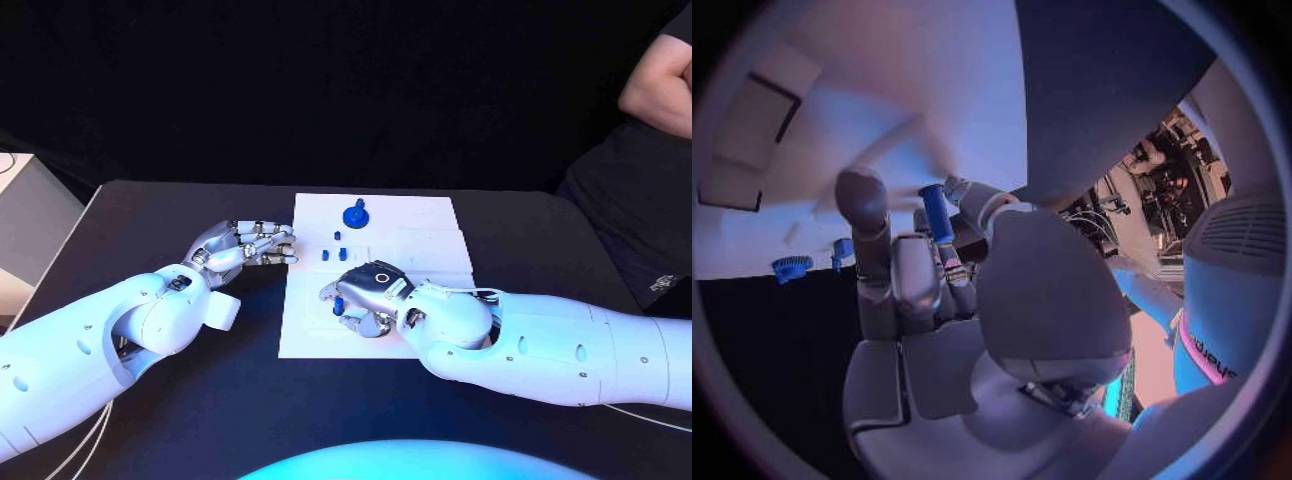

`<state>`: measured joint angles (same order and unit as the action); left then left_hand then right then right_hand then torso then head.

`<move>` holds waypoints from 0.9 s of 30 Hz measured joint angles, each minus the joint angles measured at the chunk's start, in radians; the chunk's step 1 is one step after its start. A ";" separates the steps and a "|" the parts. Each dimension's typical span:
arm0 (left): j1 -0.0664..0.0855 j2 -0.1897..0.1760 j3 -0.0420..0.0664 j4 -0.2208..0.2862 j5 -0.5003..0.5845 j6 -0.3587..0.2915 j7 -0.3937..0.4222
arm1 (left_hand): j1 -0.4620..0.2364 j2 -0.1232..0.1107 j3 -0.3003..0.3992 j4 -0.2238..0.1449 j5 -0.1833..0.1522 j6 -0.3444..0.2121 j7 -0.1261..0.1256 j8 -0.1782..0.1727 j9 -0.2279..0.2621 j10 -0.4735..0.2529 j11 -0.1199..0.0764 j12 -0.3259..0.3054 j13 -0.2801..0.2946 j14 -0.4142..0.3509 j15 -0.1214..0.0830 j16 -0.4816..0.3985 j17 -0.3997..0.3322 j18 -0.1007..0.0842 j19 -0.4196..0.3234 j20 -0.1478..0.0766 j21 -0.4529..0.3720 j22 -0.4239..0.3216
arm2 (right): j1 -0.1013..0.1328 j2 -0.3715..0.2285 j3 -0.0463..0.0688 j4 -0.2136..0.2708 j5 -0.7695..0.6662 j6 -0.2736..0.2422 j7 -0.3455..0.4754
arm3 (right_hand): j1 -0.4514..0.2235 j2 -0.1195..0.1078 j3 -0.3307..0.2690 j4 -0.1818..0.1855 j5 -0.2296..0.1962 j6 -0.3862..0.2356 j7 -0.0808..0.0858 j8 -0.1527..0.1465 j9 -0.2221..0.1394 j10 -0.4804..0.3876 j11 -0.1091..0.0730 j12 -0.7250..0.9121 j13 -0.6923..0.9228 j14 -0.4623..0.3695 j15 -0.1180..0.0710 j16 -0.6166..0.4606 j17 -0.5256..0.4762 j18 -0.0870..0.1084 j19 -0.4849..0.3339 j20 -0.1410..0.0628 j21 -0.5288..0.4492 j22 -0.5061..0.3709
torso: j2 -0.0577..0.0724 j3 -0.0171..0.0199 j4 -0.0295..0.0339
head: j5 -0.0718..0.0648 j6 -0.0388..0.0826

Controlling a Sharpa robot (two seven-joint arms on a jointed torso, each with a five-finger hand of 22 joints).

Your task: Assemble the parts on the task board

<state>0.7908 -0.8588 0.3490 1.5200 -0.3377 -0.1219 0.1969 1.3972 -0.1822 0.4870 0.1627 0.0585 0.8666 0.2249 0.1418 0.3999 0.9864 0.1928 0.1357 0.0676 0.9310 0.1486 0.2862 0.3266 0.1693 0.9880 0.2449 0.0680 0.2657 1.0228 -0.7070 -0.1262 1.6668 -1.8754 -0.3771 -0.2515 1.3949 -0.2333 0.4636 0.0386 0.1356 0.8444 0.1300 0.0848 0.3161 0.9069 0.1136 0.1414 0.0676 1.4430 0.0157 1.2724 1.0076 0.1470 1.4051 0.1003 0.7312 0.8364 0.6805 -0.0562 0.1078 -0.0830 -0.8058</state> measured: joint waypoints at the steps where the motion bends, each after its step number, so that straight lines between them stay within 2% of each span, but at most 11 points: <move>1: 0.000 0.000 0.000 0.000 0.000 0.000 0.000 | 0.000 0.000 0.000 0.000 0.000 -0.001 -0.001 0.000 0.000 -0.001 -0.001 0.000 0.000 0.000 0.000 0.000 0.000 0.000 0.000 0.000 0.000 -0.001 | 0.000 -0.001 0.000 0.001 0.000 -0.003 -0.001 | 0.008 0.001 -0.014 0.006 0.000 -0.007 0.000 -0.004 -0.003 -0.009 0.001 0.005 0.000 0.000 0.000 0.000 0.000 0.000 0.000 0.000 -0.002 -0.002 | 0.000 0.0000 0.0000 | 0.000 0.000; 5: 0.000 -0.001 0.000 0.000 0.000 0.001 -0.001 | 0.000 0.000 0.000 0.000 0.000 -0.004 -0.004 0.000 -0.002 -0.004 -0.004 0.000 0.000 0.000 0.000 0.000 0.001 0.000 0.000 0.000 0.000 -0.003 | -0.001 -0.010 0.001 0.007 0.000 -0.015 -0.003 | 0.037 0.006 -0.065 0.037 0.000 -0.035 -0.005 -0.013 -0.019 -0.042 0.005 0.027 0.000 0.000 0.000 0.000 -0.004 0.000 0.000 0.000 -0.009 -0.008 | 0.000 0.0001 0.0001 | 0.001 0.001; 6: 0.000 -0.001 0.000 0.000 0.000 0.001 -0.001 | 0.000 0.000 0.000 0.000 0.000 -0.004 -0.004 0.000 -0.002 -0.004 -0.004 0.000 0.000 0.000 0.000 0.000 0.001 0.000 0.000 0.000 0.000 -0.003 | -0.001 -0.013 0.001 0.008 0.000 -0.017 -0.004 | 0.043 0.000 -0.079 0.045 0.000 -0.047 -0.007 -0.014 -0.025 -0.050 0.006 0.032 0.000 0.000 0.000 0.000 -0.004 0.000 0.001 0.001 -0.009 -0.008 | 0.000 0.0000 0.0001 | 0.001 0.002; 7: 0.000 -0.001 0.000 0.000 0.000 0.001 -0.001 | 0.000 0.000 0.000 0.000 0.000 -0.004 -0.004 0.000 -0.002 -0.004 -0.004 0.000 0.000 0.000 0.000 0.000 0.001 0.000 0.000 0.000 0.000 -0.003 | -0.001 -0.016 0.002 0.010 0.000 -0.020 -0.005 | 0.057 0.003 -0.099 0.062 0.000 -0.060 -0.010 -0.014 -0.031 -0.065 0.007 0.038 0.000 -0.004 0.004 0.000 -0.006 0.000 0.005 0.005 -0.013 -0.011 | 0.000 0.0000 0.0001 | 0.001 0.002; 10: 0.000 -0.001 0.000 -0.001 0.000 0.001 -0.002 | 0.000 0.000 0.000 0.000 0.000 -0.004 -0.004 0.000 -0.002 -0.004 -0.004 0.000 0.000 0.000 0.000 0.000 0.001 0.000 0.000 0.000 0.000 -0.003 | -0.001 -0.031 0.009 0.018 0.000 -0.026 -0.007 | 0.084 -0.011 -0.148 0.111 0.000 -0.067 -0.015 -0.014 -0.042 -0.092 0.012 0.054 0.000 -0.004 0.004 0.000 -0.011 0.000 0.006 0.006 -0.015 -0.013 | 0.000 -0.0002 0.0000 | 0.000 0.005; 13: 0.000 -0.002 0.000 -0.001 0.000 0.002 -0.002 | 0.000 0.000 0.000 0.000 0.000 -0.004 -0.004 0.000 -0.002 -0.004 -0.004 0.000 0.000 0.000 0.000 0.000 0.001 0.000 0.000 0.000 0.000 -0.003 | 0.005 -0.052 0.017 0.027 0.004 -0.032 -0.007 | 0.116 -0.024 -0.191 0.183 0.000 -0.074 -0.022 -0.014 -0.051 -0.109 0.015 0.070 0.000 -0.004 0.004 0.006 -0.013 0.000 0.011 0.011 -0.015 -0.013 | -0.001 -0.0004 -0.0005 | -0.002 0.007; 16: 0.000 -0.002 0.000 -0.003 0.000 0.002 -0.002 | 0.000 0.000 0.000 0.000 0.000 -0.003 -0.003 0.000 -0.002 -0.004 -0.004 0.000 0.000 0.000 0.000 0.000 0.001 0.000 0.000 0.000 0.000 -0.003 | 0.019 -0.078 0.024 0.035 0.033 -0.041 -0.005 | 0.137 -0.030 -0.207 0.235 0.000 -0.088 -0.008 -0.014 -0.060 -0.108 0.015 0.087 0.000 0.002 0.009 0.018 -0.001 0.000 0.023 0.011 -0.001 0.002 | -0.001 -0.0003 -0.0012 | -0.005 0.010; 19: 0.000 -0.001 0.000 -0.005 0.000 0.002 -0.002 | 0.000 0.000 0.000 0.000 0.000 -0.003 -0.003 0.000 -0.002 -0.004 -0.004 0.000 0.000 0.000 0.000 0.000 0.001 0.000 0.000 0.000 0.000 -0.003 | 0.043 -0.108 0.030 0.038 0.116 -0.054 0.010 | 0.147 -0.020 -0.198 0.249 0.001 -0.101 0.037 -0.014 -0.070 -0.060 0.001 0.119 0.003 0.004 0.003 0.010 -0.019 0.000 0.029 0.006 -0.021 -0.014 | -0.001 0.0001 -0.0016 | -0.008 0.013; 21: 0.000 -0.001 0.000 -0.008 0.000 0.002 -0.002 | 0.000 0.000 0.000 0.000 0.000 -0.003 -0.004 0.000 -0.002 -0.004 -0.004 0.000 0.000 0.000 0.000 0.000 0.001 0.000 0.000 0.000 0.000 -0.003 | 0.063 -0.131 0.032 0.039 0.204 -0.067 0.031 | 0.149 -0.018 -0.178 0.244 0.016 -0.052 0.058 -0.004 -0.059 -0.016 0.006 0.140 0.003 0.002 0.002 0.008 -0.023 0.000 0.025 0.003 -0.029 -0.019 | -0.001 0.0001 -0.0017 | -0.010 0.016; 24: 0.000 -0.001 0.000 -0.012 0.000 0.003 -0.002 | 0.000 0.000 0.000 0.000 0.000 -0.003 -0.003 0.000 -0.002 -0.004 -0.004 0.003 0.000 0.000 0.000 0.000 0.001 0.000 0.000 0.000 0.000 -0.004 | 0.092 -0.167 0.035 0.038 0.348 -0.083 0.070 | 0.141 -0.010 -0.173 0.244 0.089 0.013 0.067 0.027 -0.049 0.038 0.010 0.161 0.003 0.002 0.002 0.010 -0.019 0.000 0.025 0.003 -0.026 -0.014 | -0.002 0.0012 -0.0022 | -0.015 0.022; 27: 0.000 0.000 0.000 -0.016 0.000 0.003 -0.002 | 0.000 0.000 -0.003 0.003 0.000 -0.003 -0.003 0.000 -0.003 -0.004 -0.004 0.007 0.000 0.000 0.000 0.000 0.001 0.000 0.000 0.000 0.000 -0.005 | 0.118 -0.200 0.036 0.029 0.477 -0.092 0.105 | 0.128 0.002 -0.156 0.245 0.105 0.060 0.064 0.055 -0.044 0.110 0.002 0.183 0.006 0.007 -0.003 0.023 -0.001 0.000 0.030 0.003 0.005 0.010 | -0.002 0.0017 -0.0023 | -0.021 0.025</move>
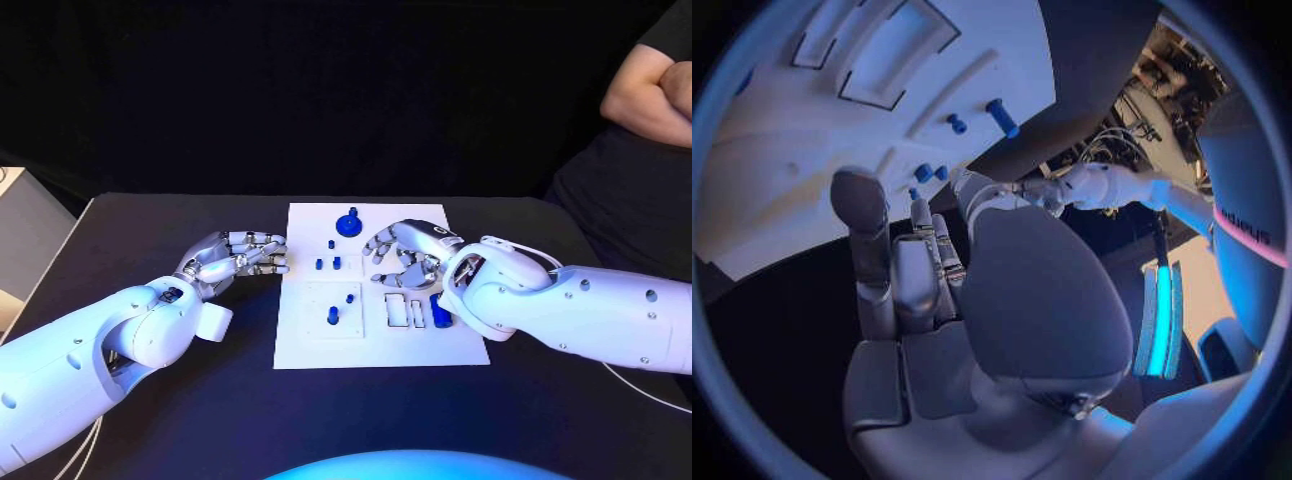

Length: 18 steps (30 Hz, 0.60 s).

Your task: Assemble the parts on the task board

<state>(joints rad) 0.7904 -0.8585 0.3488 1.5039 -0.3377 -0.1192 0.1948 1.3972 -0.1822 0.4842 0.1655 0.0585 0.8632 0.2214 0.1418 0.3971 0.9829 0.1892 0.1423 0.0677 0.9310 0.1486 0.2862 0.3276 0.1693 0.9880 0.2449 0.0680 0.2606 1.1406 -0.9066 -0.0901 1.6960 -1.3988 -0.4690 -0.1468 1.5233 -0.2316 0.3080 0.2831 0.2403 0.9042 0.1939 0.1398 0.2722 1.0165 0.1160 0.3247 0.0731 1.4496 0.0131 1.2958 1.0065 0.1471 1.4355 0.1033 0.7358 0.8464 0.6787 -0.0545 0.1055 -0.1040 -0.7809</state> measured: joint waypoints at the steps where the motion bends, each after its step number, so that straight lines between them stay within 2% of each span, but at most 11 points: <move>1: 0.000 0.000 0.000 -0.001 0.000 0.000 0.000 | 0.000 0.000 0.000 0.000 0.000 0.000 0.000 0.000 0.000 0.000 0.000 0.000 0.000 0.000 0.000 0.000 0.000 0.000 0.000 0.000 0.000 0.000 | 0.006 -0.007 0.000 -0.003 0.027 -0.001 0.007 | -0.006 -0.001 0.008 0.000 0.000 0.010 -0.005 0.007 0.001 0.022 -0.006 0.006 0.002 0.005 -0.005 0.006 0.010 0.000 0.006 -0.003 0.013 0.011 | 0.000 0.0002 -0.0003 | -0.002 0.001; 4: -0.001 0.002 0.000 -0.006 0.000 0.000 0.000 | 0.000 0.000 0.000 0.000 0.000 0.000 0.000 0.002 0.000 0.000 0.000 0.000 0.001 0.000 0.000 0.000 0.000 0.000 0.000 0.000 0.000 0.000 | 0.033 -0.046 0.002 -0.029 0.154 0.004 0.033 | -0.014 -0.009 0.044 -0.006 0.006 0.056 -0.038 0.045 0.016 0.132 -0.036 0.053 0.033 0.016 -0.028 0.040 0.073 -0.002 0.026 -0.023 0.096 0.083 | -0.001 0.0006 -0.0010 | -0.007 0.003; 6: -0.001 0.003 0.000 -0.009 0.000 0.000 0.000 | 0.000 0.000 0.000 0.000 0.000 0.000 0.000 0.004 0.000 0.000 0.000 0.000 0.001 0.000 0.000 0.000 0.000 0.000 0.000 0.000 0.000 0.000 | 0.045 -0.074 0.002 -0.049 0.232 0.019 0.042 | -0.031 -0.009 0.057 -0.017 0.016 0.088 -0.060 0.078 0.041 0.197 -0.065 0.120 0.095 0.017 -0.050 0.085 0.154 -0.025 0.030 -0.040 0.219 0.187 | -0.001 0.0006 -0.0021 | -0.011 0.005; 7: -0.001 0.004 0.000 -0.010 0.000 0.000 0.000 | 0.000 0.000 0.000 0.000 0.000 0.000 0.000 0.004 0.000 0.000 0.000 0.000 0.001 0.000 0.000 0.000 0.000 0.000 0.000 0.000 0.000 0.000 | 0.048 -0.086 0.002 -0.055 0.262 0.030 0.043 | -0.040 -0.011 0.069 -0.023 0.021 0.090 -0.064 0.092 0.059 0.198 -0.072 0.168 0.152 0.017 -0.057 0.098 0.176 -0.025 0.030 -0.051 0.249 0.214 | -0.002 0.0006 -0.0027 | -0.012 0.006; 9: -0.001 0.006 0.000 -0.011 0.000 0.000 0.000 | 0.000 0.000 0.000 0.000 0.000 0.000 0.000 0.004 0.000 0.000 0.000 0.000 0.001 0.000 0.000 0.000 0.000 0.000 0.000 0.000 0.000 0.000 | 0.053 -0.111 0.001 -0.058 0.321 0.059 0.039 | -0.088 -0.013 0.080 -0.024 0.017 0.074 -0.076 0.113 0.103 0.178 -0.090 0.295 0.301 0.017 -0.057 0.116 0.212 -0.039 0.031 -0.053 0.294 0.258 | -0.002 0.0008 -0.0033 | -0.016 0.006; 11: -0.001 0.008 0.000 -0.012 0.000 0.000 0.000 | 0.000 0.000 0.000 0.000 0.000 0.000 0.000 0.004 0.000 0.000 0.000 0.000 0.001 0.000 0.000 0.000 0.000 0.000 0.000 0.000 0.000 0.000 | 0.056 -0.131 -0.002 -0.054 0.355 0.087 0.026 | -0.126 -0.016 0.075 -0.019 0.016 0.060 -0.076 0.123 0.130 0.182 -0.084 0.469 0.511 0.017 -0.057 0.125 0.225 -0.039 0.031 -0.053 0.313 0.279 | -0.003 0.0012 -0.0038 | -0.021 0.006; 12: -0.001 0.008 0.000 -0.012 0.000 0.000 0.000 | 0.000 0.000 0.000 0.000 0.000 0.000 0.000 0.004 0.000 0.000 0.000 0.000 0.001 0.000 0.000 0.000 0.000 0.000 0.000 0.000 0.000 0.000 | 0.057 -0.142 -0.003 -0.048 0.365 0.101 0.015 | -0.160 -0.015 0.060 -0.007 0.033 0.057 -0.076 0.128 0.144 0.223 -0.070 0.637 0.715 0.017 -0.057 0.136 0.247 -0.039 0.031 -0.053 0.336 0.300 | -0.003 0.0012 -0.0044 | -0.022 0.006; 13: -0.001 0.008 0.000 -0.012 0.000 0.000 0.000 | 0.000 0.000 0.000 0.000 0.000 0.000 0.000 0.004 0.000 0.000 0.000 0.000 0.001 0.000 0.000 0.000 0.000 0.000 0.000 0.000 0.000 0.000 | 0.057 -0.155 -0.006 -0.038 0.372 0.118 -0.002 | -0.203 -0.006 0.036 -0.003 0.045 0.047 -0.076 0.135 0.164 0.271 -0.067 0.816 0.930 0.017 -0.057 0.152 0.275 -0.039 0.031 -0.054 0.363 0.325 | -0.003 0.0017 -0.0050 | -0.023 0.005; 14: -0.002 0.008 0.000 -0.012 0.000 0.000 0.000 | 0.000 0.000 0.000 0.000 0.000 0.000 0.000 0.004 0.000 0.000 0.000 0.000 0.001 0.000 0.000 0.000 0.000 0.000 0.000 0.000 0.000 0.000 | 0.058 -0.164 -0.008 -0.030 0.374 0.130 -0.018 | -0.224 0.002 0.020 0.000 0.048 0.043 -0.077 0.140 0.178 0.328 -0.077 0.921 1.062 0.017 -0.057 0.164 0.290 -0.040 0.031 -0.054 0.383 0.344 | -0.003 0.0018 -0.0057 | -0.024 0.005; 16: -0.002 0.009 0.000 -0.012 0.000 0.000 0.000 | 0.000 0.000 0.000 0.000 0.000 0.000 0.000 0.004 0.000 0.000 0.000 0.000 0.001 0.000 0.000 0.000 0.000 0.000 0.000 0.000 0.000 0.000 | 0.059 -0.182 -0.012 -0.010 0.373 0.151 -0.052 | -0.253 0.016 -0.006 0.003 0.048 0.043 -0.077 0.149 0.197 0.406 -0.089 1.057 1.201 0.017 -0.057 0.188 0.300 -0.056 0.031 -0.054 0.427 0.383 | -0.004 0.0018 -0.0076 | -0.027 0.004; 18: -0.002 0.010 0.000 -0.012 0.000 -0.001 0.000 | 0.000 0.000 0.000 0.000 0.000 0.000 0.000 0.004 0.000 0.000 0.000 0.000 0.001 0.000 0.000 0.000 0.000 0.000 0.000 0.000 0.000 0.000 | 0.059 -0.200 -0.018 0.015 0.363 0.170 -0.097 | -0.292 0.031 -0.033 0.006 0.048 0.052 -0.086 0.159 0.216 0.445 -0.095 1.146 1.230 0.015 -0.059 0.213 0.302 -0.057 0.031 -0.054 0.478 0.428 | -0.004 0.0018 -0.0090 | -0.030 0.003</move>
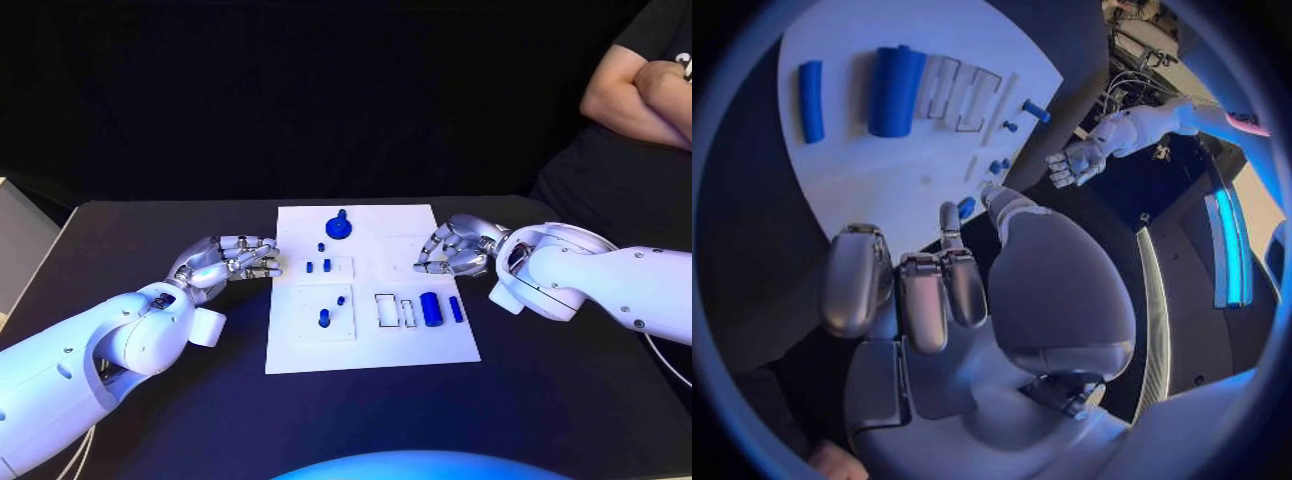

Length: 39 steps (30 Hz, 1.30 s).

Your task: Assemble the parts on the task board

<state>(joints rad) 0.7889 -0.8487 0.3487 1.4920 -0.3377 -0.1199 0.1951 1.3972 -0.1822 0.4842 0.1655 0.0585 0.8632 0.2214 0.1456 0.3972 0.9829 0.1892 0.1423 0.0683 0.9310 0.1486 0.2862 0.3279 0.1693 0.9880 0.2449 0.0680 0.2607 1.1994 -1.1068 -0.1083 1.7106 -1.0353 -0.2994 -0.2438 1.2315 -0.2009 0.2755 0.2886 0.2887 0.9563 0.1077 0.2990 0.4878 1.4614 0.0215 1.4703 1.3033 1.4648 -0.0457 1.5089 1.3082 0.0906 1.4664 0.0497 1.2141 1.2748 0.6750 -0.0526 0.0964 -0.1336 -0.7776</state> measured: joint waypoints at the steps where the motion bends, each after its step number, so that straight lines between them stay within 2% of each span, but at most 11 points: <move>1: 0.000 0.000 0.000 0.000 0.000 0.000 0.000 | 0.000 0.000 0.000 0.000 0.000 0.000 0.000 0.000 0.000 0.000 0.000 0.000 0.000 0.000 0.000 0.000 0.000 0.000 0.000 0.000 0.000 0.000 | 0.000 -0.007 -0.003 0.010 -0.007 0.006 -0.019 | -0.008 0.004 -0.007 0.001 0.000 0.005 -0.005 0.003 0.005 0.001 -0.001 0.021 0.004 0.000 -0.003 0.007 0.000 -0.012 0.000 0.000 0.016 0.014 | 0.000 -0.0001 -0.0007 | -0.001 -0.001; 5: 0.000 0.001 0.000 0.003 0.000 0.000 0.000 | 0.000 0.000 0.000 0.000 0.000 0.000 0.000 0.000 0.000 0.000 0.000 0.000 0.000 0.000 0.000 0.000 0.001 0.000 0.000 0.000 0.000 -0.002 | -0.003 -0.028 -0.014 0.043 -0.033 0.026 -0.109 | -0.016 0.012 -0.034 0.001 0.006 0.033 -0.017 0.023 0.031 0.007 -0.003 0.071 0.005 -0.002 -0.008 0.029 0.000 -0.015 0.000 -0.008 0.070 0.033 | -0.001 -0.0011 -0.0012 | -0.008 -0.004; 9: -0.001 0.001 0.000 0.010 0.000 -0.001 0.000 | 0.000 0.000 0.000 0.000 0.000 0.000 0.000 0.000 0.000 0.000 0.000 0.000 0.000 0.000 0.000 0.000 0.001 0.000 0.000 0.000 0.000 -0.002 | -0.010 -0.041 -0.020 0.063 -0.051 0.042 -0.202 | -0.040 0.012 -0.064 0.002 0.008 0.033 -0.017 0.034 0.062 0.003 -0.007 0.073 0.005 0.002 -0.012 0.038 0.000 -0.015 0.000 -0.008 0.085 0.033 | -0.001 -0.0022 -0.0012 | -0.013 -0.008; 12: -0.006 -0.002 0.001 0.024 0.000 -0.002 0.000 | 0.004 0.004 0.000 0.000 0.000 0.000 0.000 0.000 -0.001 0.000 0.000 0.000 0.000 0.000 0.000 0.000 0.001 0.000 0.000 0.000 0.000 -0.002 | -0.016 -0.049 -0.022 0.076 -0.066 0.050 -0.255 | -0.068 0.013 -0.100 0.003 0.079 0.029 -0.021 0.040 0.091 0.003 -0.007 0.076 0.005 0.002 -0.012 0.042 0.000 -0.015 0.000 -0.008 0.097 0.033 | -0.001 -0.0028 -0.0013 | -0.018 -0.011; 14: -0.020 -0.004 0.013 0.034 -0.001 -0.002 0.001 | 0.004 0.004 0.000 0.000 0.000 0.000 0.000 0.000 -0.001 0.000 0.000 0.000 0.000 -0.003 -0.003 0.000 0.001 0.000 0.000 0.000 0.000 -0.003 | -0.020 -0.053 -0.024 0.085 -0.081 0.054 -0.289 | -0.082 0.019 -0.119 0.003 0.097 0.027 -0.023 0.042 0.104 0.003 -0.007 0.078 0.005 0.002 -0.012 0.046 0.000 -0.018 0.000 -0.008 0.101 0.033 | -0.001 -0.0031 -0.0013 | -0.021 -0.012; 15: -0.026 -0.005 0.021 0.037 -0.001 -0.002 0.001 | 0.004 0.004 0.000 0.000 0.000 0.000 0.000 0.000 -0.001 0.000 0.000 0.000 0.000 -0.004 -0.004 0.000 0.001 0.000 0.000 0.000 0.000 -0.003 | -0.022 -0.055 -0.024 0.089 -0.088 0.055 -0.302 | -0.092 0.019 -0.127 0.004 0.097 0.027 -0.023 0.045 0.108 0.005 -0.009 0.078 0.005 0.002 -0.012 0.046 0.000 -0.028 0.000 -0.008 0.101 0.033 | -0.001 -0.0030 -0.0014 | -0.022 -0.013; 17: -0.036 -0.006 0.036 0.043 -0.002 -0.002 0.001 | 0.004 0.004 0.000 0.000 0.000 0.000 0.000 0.000 -0.001 0.000 0.000 0.000 0.000 -0.004 -0.004 0.000 0.001 0.000 0.000 0.000 0.000 -0.003 | -0.023 -0.056 -0.024 0.095 -0.108 0.056 -0.329 | -0.098 0.025 -0.143 0.004 0.097 0.027 -0.023 0.048 0.119 0.006 -0.010 0.078 0.005 0.002 -0.012 0.046 0.000 -0.030 -0.001 -0.009 0.109 0.033 | -0.001 -0.0029 -0.0015 | -0.024 -0.014; 20: -0.047 -0.007 0.051 0.049 -0.004 -0.002 0.001 | 0.004 0.004 0.000 0.000 0.000 0.000 0.000 0.000 -0.001 0.000 0.000 0.000 0.000 -0.004 -0.004 0.000 0.001 0.000 0.000 0.000 0.000 -0.003 | -0.026 -0.057 -0.024 0.101 -0.133 0.058 -0.358 | -0.107 0.034 -0.168 0.005 0.097 0.027 -0.023 0.054 0.134 0.003 -0.013 0.078 0.005 0.000 -0.014 0.046 0.000 -0.030 -0.002 -0.013 0.109 0.033 | -0.001 -0.0017 -0.0011 | -0.025 -0.015; 23: -0.053 -0.008 0.058 0.050 -0.006 -0.003 0.001 | 0.004 0.004 0.000 0.000 0.000 0.000 0.000 0.000 -0.001 0.000 0.000 0.000 0.000 -0.004 -0.004 0.000 0.001 0.000 0.000 0.000 0.000 -0.003 | -0.029 -0.055 -0.024 0.104 -0.154 0.062 -0.380 | -0.121 0.040 -0.199 0.005 0.097 0.029 -0.025 0.062 0.151 0.004 -0.013 0.078 0.005 0.002 -0.019 0.049 0.000 -0.030 0.000 -0.014 0.116 0.033 | -0.001 -0.0017 0.0004 | -0.026 -0.017; 31: -0.058 -0.010 0.064 0.051 -0.010 -0.003 0.001 | 0.004 0.004 0.000 0.000 0.000 0.000 0.000 0.000 -0.001 0.000 0.000 0.000 0.000 -0.004 -0.004 0.000 0.001 0.000 0.000 0.000 0.000 -0.003 | -0.063 -0.027 -0.026 0.103 -0.187 0.068 -0.416 | -0.138 0.057 -0.302 0.007 0.071 0.025 -0.031 0.065 0.192 0.007 -0.016 0.078 0.005 0.002 -0.019 0.050 0.000 -0.030 0.000 -0.014 0.116 0.033 | 0.000 -0.0012 0.0012 | -0.024 -0.019; 39: -0.059 -0.010 0.065 0.051 -0.013 -0.003 0.001 | 0.004 0.004 0.000 0.000 0.000 0.000 0.000 0.000 -0.001 0.000 0.000 0.000 0.000 -0.004 -0.004 0.000 0.000 0.000 0.000 0.000 0.000 -0.003 | -0.079 0.005 -0.025 0.088 -0.201 0.063 -0.428 | -0.138 0.057 -0.335 0.006 0.058 0.021 -0.035 0.065 0.204 0.007 -0.016 0.078 0.005 0.002 -0.019 0.050 0.000 -0.030 0.000 -0.014 0.116 0.033 | 0.000 -0.0006 0.0020 | -0.023 -0.022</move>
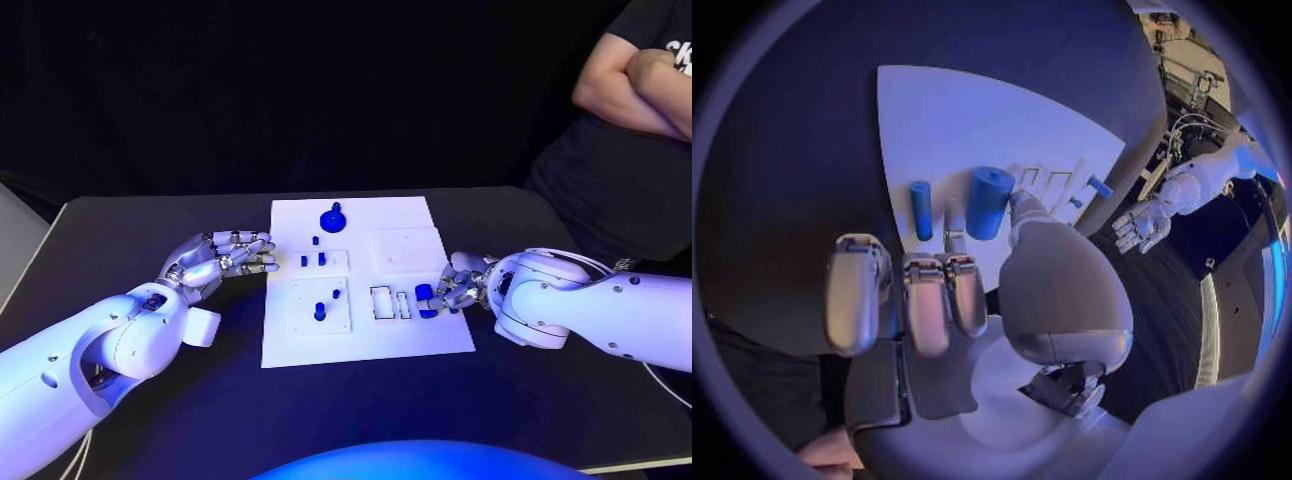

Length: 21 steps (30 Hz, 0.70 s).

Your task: Assemble the parts on the task board

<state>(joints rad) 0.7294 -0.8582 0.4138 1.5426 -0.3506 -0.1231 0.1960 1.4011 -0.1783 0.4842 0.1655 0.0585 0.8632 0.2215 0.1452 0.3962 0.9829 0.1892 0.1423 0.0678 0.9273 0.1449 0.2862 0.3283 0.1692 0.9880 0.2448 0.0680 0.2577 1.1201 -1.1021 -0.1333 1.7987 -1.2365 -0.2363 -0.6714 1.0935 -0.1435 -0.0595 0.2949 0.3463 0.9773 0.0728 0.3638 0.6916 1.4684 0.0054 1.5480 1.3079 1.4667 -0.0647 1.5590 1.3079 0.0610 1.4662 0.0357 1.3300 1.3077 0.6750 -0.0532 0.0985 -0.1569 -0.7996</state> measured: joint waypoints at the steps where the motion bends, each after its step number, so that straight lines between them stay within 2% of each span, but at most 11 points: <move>1: 0.000 0.000 0.000 0.000 0.000 0.000 0.000 | 0.000 0.000 0.000 0.000 0.000 0.000 0.000 0.000 0.000 0.000 0.000 0.000 0.000 0.000 0.000 0.000 0.000 0.000 0.000 0.000 0.000 0.000 | -0.004 0.005 0.000 -0.003 -0.001 -0.001 -0.001 | 0.000 0.000 -0.002 -0.002 -0.002 0.000 0.000 0.000 0.001 0.000 0.000 0.000 0.000 0.000 0.000 0.000 0.000 0.000 0.000 0.000 0.000 0.000 | 0.000 -0.0002 -0.0005 | 0.001 0.000; 5: 0.000 0.000 0.000 0.000 -0.001 0.000 0.000 | 0.000 0.000 0.000 0.000 0.000 0.000 0.000 0.000 0.000 0.000 0.000 0.000 0.000 0.000 0.000 0.000 0.000 0.000 0.000 0.000 0.000 0.000 | -0.017 0.019 0.000 -0.010 -0.006 -0.008 -0.002 | 0.010 0.010 -0.005 0.000 -0.004 -0.003 0.003 0.001 0.008 0.000 0.000 0.000 0.000 0.000 0.000 0.000 0.000 0.000 0.000 0.000 0.000 0.000 | 0.000 -0.0009 -0.0012 | 0.002 -0.002; 8: 0.000 -0.001 0.000 0.000 -0.001 0.000 -0.001 | 0.000 0.000 0.000 0.000 0.000 0.000 0.000 0.004 -0.001 -0.002 0.002 0.000 0.000 0.000 0.000 0.000 0.000 0.000 0.000 0.000 0.000 -0.002 | -0.020 0.027 0.001 -0.013 -0.010 -0.018 -0.002 | 0.034 0.034 -0.008 -0.002 -0.003 -0.003 0.003 0.004 0.016 0.000 0.000 -0.004 0.000 0.000 0.000 0.000 0.000 0.000 0.000 0.000 0.000 0.000 | 0.000 -0.0012 -0.0012 | 0.002 -0.004; 11: -0.001 -0.002 0.000 0.000 -0.001 0.000 -0.001 | 0.000 0.000 0.000 0.000 0.000 0.000 0.000 0.004 -0.002 -0.004 0.004 0.000 0.000 0.000 0.000 0.000 0.001 0.000 0.000 0.000 0.000 -0.003 | -0.022 0.033 0.001 -0.018 -0.014 -0.029 -0.002 | 0.061 0.048 -0.008 -0.003 0.042 -0.003 0.004 0.006 0.021 0.000 0.000 -0.004 0.000 0.000 0.000 0.000 0.000 0.000 0.000 0.000 0.000 0.000 | 0.000 -0.0014 -0.0012 | 0.002 -0.004; 16: -0.001 -0.004 0.000 -0.001 -0.002 0.000 -0.001 | 0.000 0.000 0.000 0.000 0.000 0.000 0.000 0.004 -0.002 -0.004 0.004 0.000 0.000 0.000 0.000 0.000 0.001 0.000 0.000 0.000 0.000 -0.003 | -0.023 0.037 0.001 -0.022 -0.018 -0.048 -0.001 | 0.099 0.049 0.014 -0.004 0.162 -0.004 0.004 -0.010 0.025 0.000 0.000 -0.004 0.000 0.000 0.000 0.000 0.000 0.000 0.000 0.000 0.000 0.000 | -0.001 -0.0018 -0.0013 | 0.004 -0.004; 19: -0.001 -0.004 0.000 -0.001 -0.002 0.000 -0.001 | 0.000 0.000 0.000 0.000 0.000 0.000 0.000 0.004 -0.002 -0.004 0.004 0.000 0.000 0.000 0.000 0.000 0.001 0.000 0.000 0.000 0.000 -0.003 | -0.023 0.037 0.002 -0.024 -0.022 -0.063 -0.001 | 0.122 0.052 0.036 -0.004 0.193 -0.005 0.006 -0.016 0.026 -0.004 -0.003 -0.004 0.000 0.000 0.000 0.000 0.000 0.000 0.000 0.000 0.000 0.000 | -0.001 -0.0021 -0.0018 | 0.006 -0.003; 21: -0.001 -0.005 0.000 -0.001 -0.002 0.000 -0.001 | 0.000 0.000 0.000 0.000 0.000 0.000 0.000 0.004 -0.001 -0.004 0.004 0.000 0.000 0.000 0.000 0.000 0.001 0.000 0.000 0.000 0.000 -0.003 | -0.023 0.037 0.002 -0.025 -0.023 -0.075 -0.001 | 0.132 0.051 0.051 -0.004 0.196 -0.004 0.004 -0.021 0.024 -0.004 -0.003 -0.004 0.000 -0.001 0.000 0.000 0.000 0.000 0.000 0.000 0.000 0.000 | -0.002 -0.0022 -0.0020 | 0.007 -0.001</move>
<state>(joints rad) 0.7287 -0.8629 0.4141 1.5416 -0.3524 -0.1230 0.1950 1.4011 -0.1783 0.4843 0.1655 0.0585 0.8633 0.2215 0.1492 0.3948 0.9791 0.1930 0.1423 0.0677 0.9273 0.1449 0.2862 0.3297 0.1693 0.9881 0.2449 0.0680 0.2546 1.0966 -1.0650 -0.1318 1.7741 -1.2596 -0.3112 -0.6720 1.2251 -0.0927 -0.0081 0.2909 0.5425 0.9735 0.0772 0.3425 0.7152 1.4647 0.0021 1.5442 1.3077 1.4660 -0.0652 1.5589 1.3077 0.0611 1.4662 0.0358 1.3303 1.3074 0.6735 -0.0554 0.0964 -0.1497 -0.8010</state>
